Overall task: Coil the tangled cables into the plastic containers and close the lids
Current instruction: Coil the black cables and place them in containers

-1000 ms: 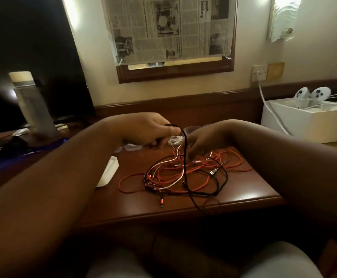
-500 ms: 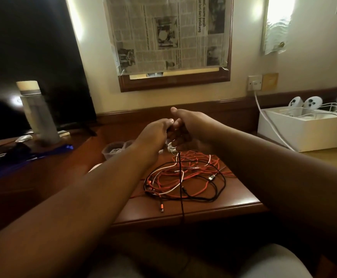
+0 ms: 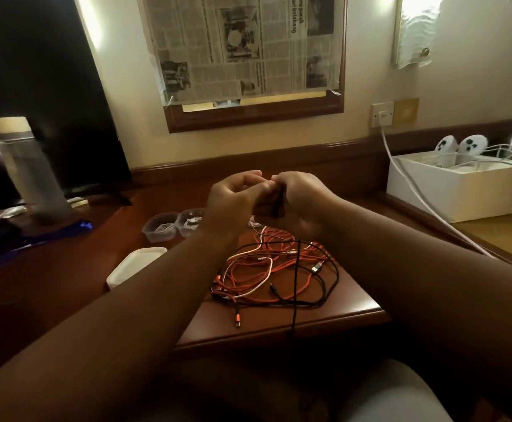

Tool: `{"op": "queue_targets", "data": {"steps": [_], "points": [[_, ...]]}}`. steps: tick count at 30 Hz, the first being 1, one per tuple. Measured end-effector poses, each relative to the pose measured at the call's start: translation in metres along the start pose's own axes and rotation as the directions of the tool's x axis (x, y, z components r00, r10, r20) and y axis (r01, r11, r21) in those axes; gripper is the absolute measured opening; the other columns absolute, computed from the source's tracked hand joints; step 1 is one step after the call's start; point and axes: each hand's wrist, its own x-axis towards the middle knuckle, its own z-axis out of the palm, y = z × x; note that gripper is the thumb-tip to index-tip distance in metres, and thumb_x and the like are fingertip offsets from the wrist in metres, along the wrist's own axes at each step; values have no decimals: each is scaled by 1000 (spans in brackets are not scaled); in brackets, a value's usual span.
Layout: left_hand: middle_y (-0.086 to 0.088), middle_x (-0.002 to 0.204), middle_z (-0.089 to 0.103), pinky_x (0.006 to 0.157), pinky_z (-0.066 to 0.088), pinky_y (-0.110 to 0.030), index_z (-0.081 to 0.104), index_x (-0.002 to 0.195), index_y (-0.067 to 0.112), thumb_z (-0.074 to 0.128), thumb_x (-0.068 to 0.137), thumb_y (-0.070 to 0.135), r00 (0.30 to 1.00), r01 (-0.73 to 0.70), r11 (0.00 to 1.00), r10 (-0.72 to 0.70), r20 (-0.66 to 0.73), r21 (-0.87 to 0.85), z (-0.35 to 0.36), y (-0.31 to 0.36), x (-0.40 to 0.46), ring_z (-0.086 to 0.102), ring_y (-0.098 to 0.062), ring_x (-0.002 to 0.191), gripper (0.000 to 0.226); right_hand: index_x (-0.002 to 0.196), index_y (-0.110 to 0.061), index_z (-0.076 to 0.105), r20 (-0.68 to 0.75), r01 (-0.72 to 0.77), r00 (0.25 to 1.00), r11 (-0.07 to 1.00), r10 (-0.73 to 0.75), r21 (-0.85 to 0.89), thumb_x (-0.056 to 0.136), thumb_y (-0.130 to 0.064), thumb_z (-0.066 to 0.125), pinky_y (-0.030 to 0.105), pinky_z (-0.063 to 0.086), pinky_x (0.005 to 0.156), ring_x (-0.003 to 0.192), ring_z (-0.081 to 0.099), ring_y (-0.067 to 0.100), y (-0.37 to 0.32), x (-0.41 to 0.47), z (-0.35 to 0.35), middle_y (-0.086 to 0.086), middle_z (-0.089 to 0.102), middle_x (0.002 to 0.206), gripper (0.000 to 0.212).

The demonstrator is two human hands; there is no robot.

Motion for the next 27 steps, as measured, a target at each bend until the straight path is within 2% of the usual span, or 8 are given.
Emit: {"op": "queue_targets", "data": {"steps": [4,7,14,17,20,22,24,27], "points": [[-6,96,70,75,56,-30,67,104,14,38,103,21,981,124,975,-93,171,-182,0,-3,7,67,-20,90,30,68,-19,46,262,-180,939,966,224,-184,103,-33,31,20,30,40,41,34,11,-5,5,-5,-3,37,55,41],[0,57,55,53,48,-25,63,74,15,35,104,32,925,328,877,-223,308,-352,5,-6,4,57,-14,57,44,65,-19,41,429,-177,876,975,219,-135,99,-31,30,23,14,43,42,20,9,-7,10,-6,-4,27,56,38],[3,58,34,43,24,-22,59,97,11,38,104,27,901,358,913,-282,330,-197,8,-36,4,28,-10,49,27,91,-8,54,116,381,919,924,-378,-11,107,-20,33,36,57,73,70,62,18,-18,26,-12,7,60,77,28],[0,60,31,44,21,-22,65,98,11,38,106,24,904,251,968,-231,359,-9,6,-41,-5,25,-11,49,31,89,-12,60,176,564,764,510,-621,-649,105,-19,39,31,56,74,71,62,12,-24,42,-30,2,64,79,27],[5,56,44,48,29,-23,71,87,19,47,103,27,939,31,981,-94,332,190,-4,-35,-6,37,-8,48,30,87,-21,53,395,412,821,-53,-413,-910,104,-28,42,24,41,58,70,56,12,-19,49,-41,-9,54,75,21],[11,49,49,46,33,-19,69,82,16,52,101,25,967,-116,957,47,251,267,-10,-30,0,41,-4,44,28,78,-22,50,315,348,913,91,-257,-933,105,-40,35,26,34,56,63,49,11,-9,48,-42,-8,50,71,36],[12,45,49,43,32,-15,65,80,12,53,101,23,979,-165,954,127,162,251,-13,-28,7,39,-1,41,27,68,-17,47,271,242,962,534,-25,-810,103,-54,21,27,30,51,50,36,12,1,47,-40,-3,43,60,57],[0,58,52,45,33,-23,64,81,13,54,99,28,996,-38,999,35,85,28,-12,-36,14,43,-11,50,26,67,-14,43,564,-48,780,924,272,-378,101,-55,21,26,17,43,44,20,13,13,45,-38,-3,26,53,58]]}}
